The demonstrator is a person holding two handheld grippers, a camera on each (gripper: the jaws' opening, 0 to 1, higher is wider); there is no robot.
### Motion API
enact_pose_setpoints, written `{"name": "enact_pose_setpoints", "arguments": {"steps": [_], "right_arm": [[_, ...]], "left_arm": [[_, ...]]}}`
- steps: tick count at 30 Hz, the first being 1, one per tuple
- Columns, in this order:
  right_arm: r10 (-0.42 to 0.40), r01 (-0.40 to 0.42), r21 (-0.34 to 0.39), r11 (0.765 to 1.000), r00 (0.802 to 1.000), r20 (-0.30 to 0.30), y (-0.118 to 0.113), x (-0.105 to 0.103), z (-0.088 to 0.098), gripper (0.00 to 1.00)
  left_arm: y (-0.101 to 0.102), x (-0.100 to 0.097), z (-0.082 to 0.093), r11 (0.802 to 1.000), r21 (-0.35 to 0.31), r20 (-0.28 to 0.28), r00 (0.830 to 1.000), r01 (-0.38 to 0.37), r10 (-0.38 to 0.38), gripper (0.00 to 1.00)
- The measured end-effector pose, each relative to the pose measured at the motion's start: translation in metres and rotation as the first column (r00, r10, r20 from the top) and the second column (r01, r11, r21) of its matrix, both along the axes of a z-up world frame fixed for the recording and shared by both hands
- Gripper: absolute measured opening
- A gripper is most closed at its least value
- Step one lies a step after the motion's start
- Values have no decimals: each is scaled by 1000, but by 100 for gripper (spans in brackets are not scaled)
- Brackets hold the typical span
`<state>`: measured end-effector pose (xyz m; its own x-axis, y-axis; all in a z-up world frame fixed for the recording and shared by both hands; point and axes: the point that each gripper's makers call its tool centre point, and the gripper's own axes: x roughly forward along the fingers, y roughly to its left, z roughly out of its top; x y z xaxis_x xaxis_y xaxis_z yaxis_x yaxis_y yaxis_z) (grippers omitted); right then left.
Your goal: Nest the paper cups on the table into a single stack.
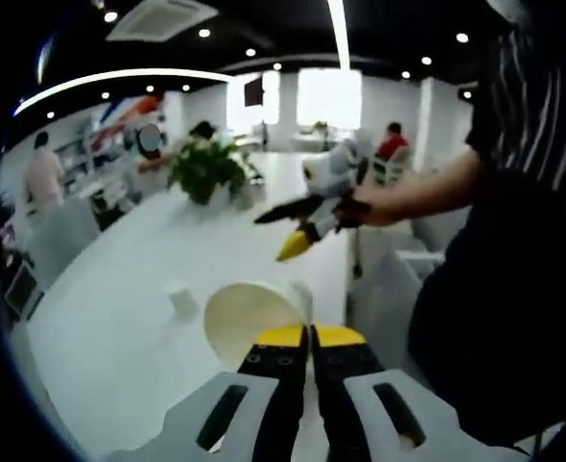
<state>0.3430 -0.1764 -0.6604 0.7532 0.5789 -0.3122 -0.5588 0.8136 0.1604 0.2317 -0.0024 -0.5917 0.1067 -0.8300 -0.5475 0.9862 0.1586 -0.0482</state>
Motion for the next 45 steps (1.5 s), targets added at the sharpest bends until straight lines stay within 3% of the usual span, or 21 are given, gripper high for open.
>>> {"name": "enact_pose_setpoints", "arguments": {"steps": [4,8,11,15,17,19,22,24,29,34,41,43,45], "right_arm": [[-12,12,16,1000,1000,-1,-1,2,0,100],[-9,9,-16,1000,1000,-2,0,4,-1,100],[-15,15,-40,999,1000,0,-3,6,-2,100],[-33,33,-17,999,999,-3,-7,9,0,100],[-40,40,-13,999,999,-6,-8,10,-1,100],[-43,43,-7,999,999,-9,-9,10,-2,100],[-46,46,-3,999,999,-11,-9,10,-3,100],[-48,48,-6,999,999,-11,-11,11,-5,100],[-53,53,-3,999,998,-15,-12,15,-6,100],[-49,49,2,999,999,-9,-10,17,-4,100],[-45,45,8,999,999,-18,-9,16,-7,100],[-44,45,9,999,999,-20,-9,16,-8,100],[-45,45,16,999,999,-23,-9,16,-8,100]], "left_arm": [[-2,-1,-2,1000,23,-12,1000,18,-18,0],[2,0,-10,988,144,43,997,61,-68,0],[0,0,-9,981,180,64,994,78,-91,0],[-6,-1,-5,971,214,83,989,104,-124,0],[-8,-2,-5,963,238,92,985,123,-149,0],[-8,-4,-8,942,288,121,970,170,-212,0],[-11,-4,-11,933,311,121,966,181,-228,0],[-11,-3,-14,916,348,131,957,199,-258,0],[-11,-6,-27,850,456,156,916,265,-370,0],[-16,-9,-32,835,471,159,904,284,-397,0],[-25,-15,-41,796,504,177,861,336,-476,0],[-26,-15,-45,780,515,187,842,355,-507,0],[-23,-13,-49,749,550,193,816,370,-545,0]]}}
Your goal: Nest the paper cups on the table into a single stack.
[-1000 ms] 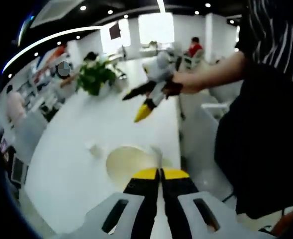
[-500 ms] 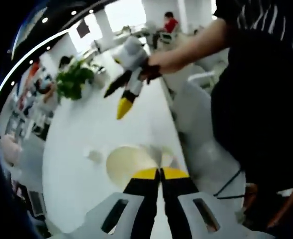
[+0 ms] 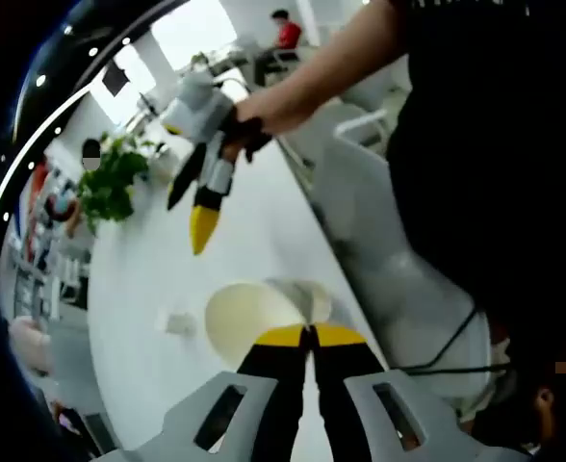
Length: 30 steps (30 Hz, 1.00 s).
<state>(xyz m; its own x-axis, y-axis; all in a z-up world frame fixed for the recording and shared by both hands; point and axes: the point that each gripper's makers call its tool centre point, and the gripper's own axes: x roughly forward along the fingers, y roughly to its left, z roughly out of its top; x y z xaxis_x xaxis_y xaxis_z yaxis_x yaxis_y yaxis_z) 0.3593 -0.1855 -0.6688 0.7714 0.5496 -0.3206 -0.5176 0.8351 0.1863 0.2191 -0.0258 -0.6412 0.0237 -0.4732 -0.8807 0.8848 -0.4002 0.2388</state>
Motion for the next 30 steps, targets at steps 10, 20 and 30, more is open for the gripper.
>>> {"name": "enact_pose_setpoints", "arguments": {"steps": [10,20,30], "right_arm": [[-9,10,16,1000,1000,-6,-3,1,-2,100],[-20,21,32,999,1000,-10,-7,-2,-4,100],[-34,35,48,998,999,-20,-12,-3,-8,100]], "left_arm": [[-2,3,-11,997,39,33,997,72,-73,0],[-6,-4,-26,985,70,52,986,155,-159,0],[-10,-2,-37,979,97,64,981,177,-184,0]]}}
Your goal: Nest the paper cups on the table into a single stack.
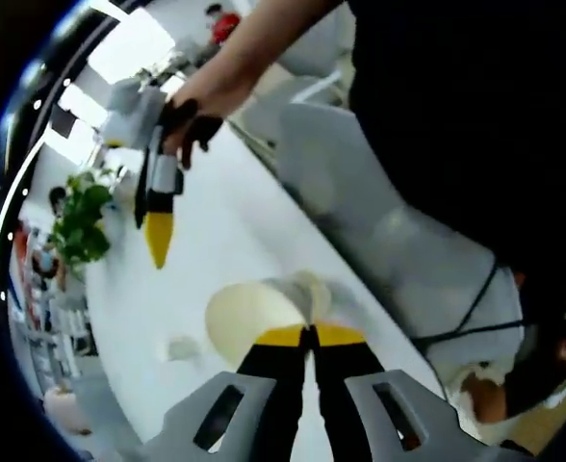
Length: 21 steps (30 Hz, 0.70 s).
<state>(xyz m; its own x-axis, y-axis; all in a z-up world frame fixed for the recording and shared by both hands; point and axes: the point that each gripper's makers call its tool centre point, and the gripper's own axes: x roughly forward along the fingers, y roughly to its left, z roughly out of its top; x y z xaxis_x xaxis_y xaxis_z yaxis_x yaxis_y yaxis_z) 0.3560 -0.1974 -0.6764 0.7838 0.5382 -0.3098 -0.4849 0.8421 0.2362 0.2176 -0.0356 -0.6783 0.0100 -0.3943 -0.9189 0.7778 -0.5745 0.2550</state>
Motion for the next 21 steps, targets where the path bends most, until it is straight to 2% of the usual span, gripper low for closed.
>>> {"name": "enact_pose_setpoints", "arguments": {"steps": [11,21], "right_arm": [[-8,8,9,1000,1000,-1,-4,-1,0,100],[-10,10,12,1000,1000,-2,-8,-4,-1,100]], "left_arm": [[-4,-5,-12,1000,6,-24,1000,6,-6,0],[-3,-1,-24,999,38,-25,1000,2,-1,0]]}}
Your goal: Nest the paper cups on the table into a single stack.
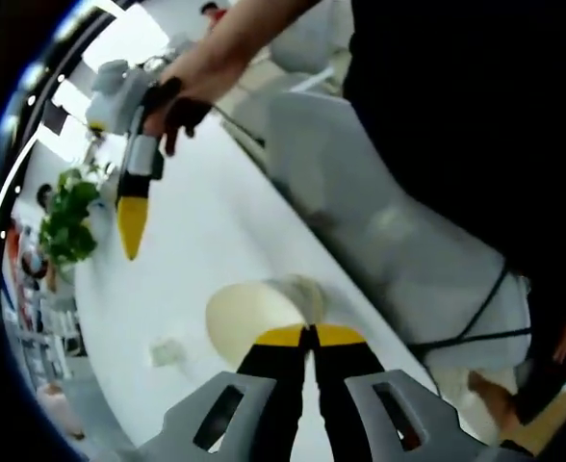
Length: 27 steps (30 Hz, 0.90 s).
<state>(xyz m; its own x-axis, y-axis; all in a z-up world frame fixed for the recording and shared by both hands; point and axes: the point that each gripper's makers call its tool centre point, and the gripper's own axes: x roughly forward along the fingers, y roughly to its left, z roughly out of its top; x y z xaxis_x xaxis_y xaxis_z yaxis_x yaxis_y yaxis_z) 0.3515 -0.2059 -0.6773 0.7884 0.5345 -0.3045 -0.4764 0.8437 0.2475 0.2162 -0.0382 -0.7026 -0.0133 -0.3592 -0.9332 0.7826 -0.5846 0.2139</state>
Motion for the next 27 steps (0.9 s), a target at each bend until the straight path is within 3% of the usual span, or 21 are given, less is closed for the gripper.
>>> {"name": "enact_pose_setpoints", "arguments": {"steps": [18,27], "right_arm": [[4,-4,-3,1000,1000,-9,0,-1,-3,100],[0,0,2,1000,1000,-13,-3,0,-5,100]], "left_arm": [[-1,3,-23,998,47,11,999,53,-53,1],[0,-2,-33,998,52,-29,999,40,-38,1]]}}
